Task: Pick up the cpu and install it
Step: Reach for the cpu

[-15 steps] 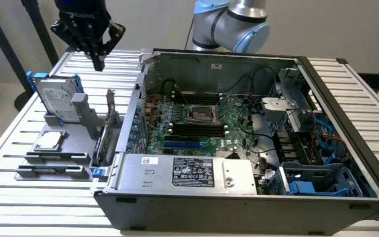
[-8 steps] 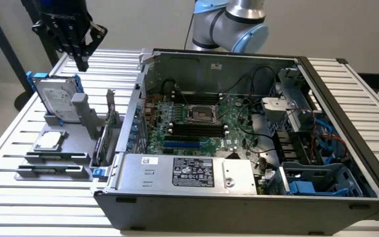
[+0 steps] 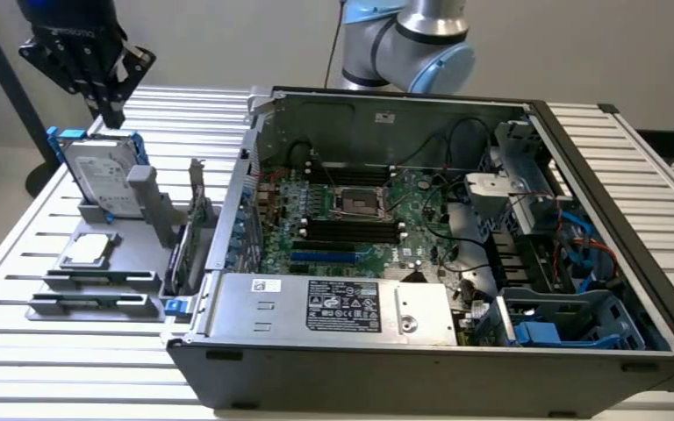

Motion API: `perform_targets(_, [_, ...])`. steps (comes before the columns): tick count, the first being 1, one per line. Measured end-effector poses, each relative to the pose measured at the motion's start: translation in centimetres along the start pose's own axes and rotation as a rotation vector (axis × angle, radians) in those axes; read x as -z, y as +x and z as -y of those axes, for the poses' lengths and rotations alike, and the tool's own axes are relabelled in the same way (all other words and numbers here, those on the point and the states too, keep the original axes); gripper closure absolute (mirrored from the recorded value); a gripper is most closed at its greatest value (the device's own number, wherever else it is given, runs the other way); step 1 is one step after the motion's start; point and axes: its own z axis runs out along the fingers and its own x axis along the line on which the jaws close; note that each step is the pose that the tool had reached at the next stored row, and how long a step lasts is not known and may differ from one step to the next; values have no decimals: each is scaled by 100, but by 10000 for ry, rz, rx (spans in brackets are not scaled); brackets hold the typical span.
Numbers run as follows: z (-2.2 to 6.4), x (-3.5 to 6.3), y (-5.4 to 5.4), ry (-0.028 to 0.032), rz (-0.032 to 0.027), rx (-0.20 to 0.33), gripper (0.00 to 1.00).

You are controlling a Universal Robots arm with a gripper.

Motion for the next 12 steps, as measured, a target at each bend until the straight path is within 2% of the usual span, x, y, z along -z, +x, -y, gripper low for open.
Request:
perform_targets(6, [11,-47,270,11,-153,-7,89])
perform_targets(9, [15,-76,405,45,-164,-11,89])
perform_targets(12, [25,-97,541,147,-157,-17,89])
